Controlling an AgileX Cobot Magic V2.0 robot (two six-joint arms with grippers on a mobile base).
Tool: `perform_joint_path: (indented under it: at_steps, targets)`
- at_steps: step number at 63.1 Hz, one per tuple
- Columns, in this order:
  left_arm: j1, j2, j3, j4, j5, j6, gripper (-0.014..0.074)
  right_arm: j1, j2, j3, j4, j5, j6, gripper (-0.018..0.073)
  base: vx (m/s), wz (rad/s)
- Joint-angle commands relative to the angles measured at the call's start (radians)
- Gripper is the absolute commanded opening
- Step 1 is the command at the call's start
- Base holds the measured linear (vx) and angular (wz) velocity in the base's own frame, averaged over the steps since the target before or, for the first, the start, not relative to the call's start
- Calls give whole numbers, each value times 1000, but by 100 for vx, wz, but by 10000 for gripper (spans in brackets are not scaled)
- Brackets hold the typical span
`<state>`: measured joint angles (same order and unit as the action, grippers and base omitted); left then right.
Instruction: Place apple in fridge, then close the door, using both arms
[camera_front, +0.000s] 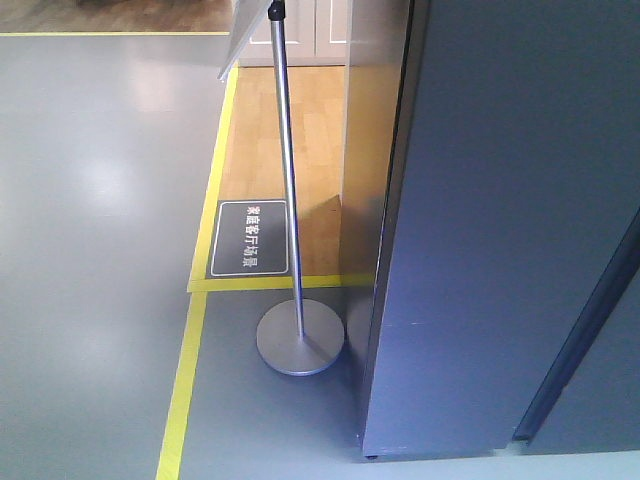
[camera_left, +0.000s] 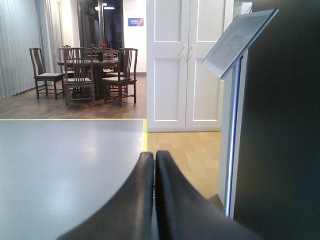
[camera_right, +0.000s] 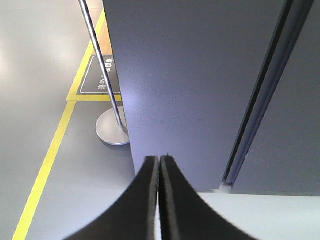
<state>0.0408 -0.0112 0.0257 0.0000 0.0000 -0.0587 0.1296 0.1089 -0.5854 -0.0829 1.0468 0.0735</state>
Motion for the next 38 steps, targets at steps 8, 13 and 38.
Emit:
perform_joint_path:
  at_steps: [8, 13, 38]
  targets:
    - [-2, -16, 21, -13, -77, -11, -6, 1, 15, -26, -7, -67, -9, -3, 0, 0]
    - [-2, -16, 21, -13, -77, -11, -6, 1, 15, -26, -7, -67, -9, -3, 0, 0]
    - [-2, -16, 21, -13, -77, -11, -6, -1, -85, 271, -93, -637, -20, -3, 0, 0]
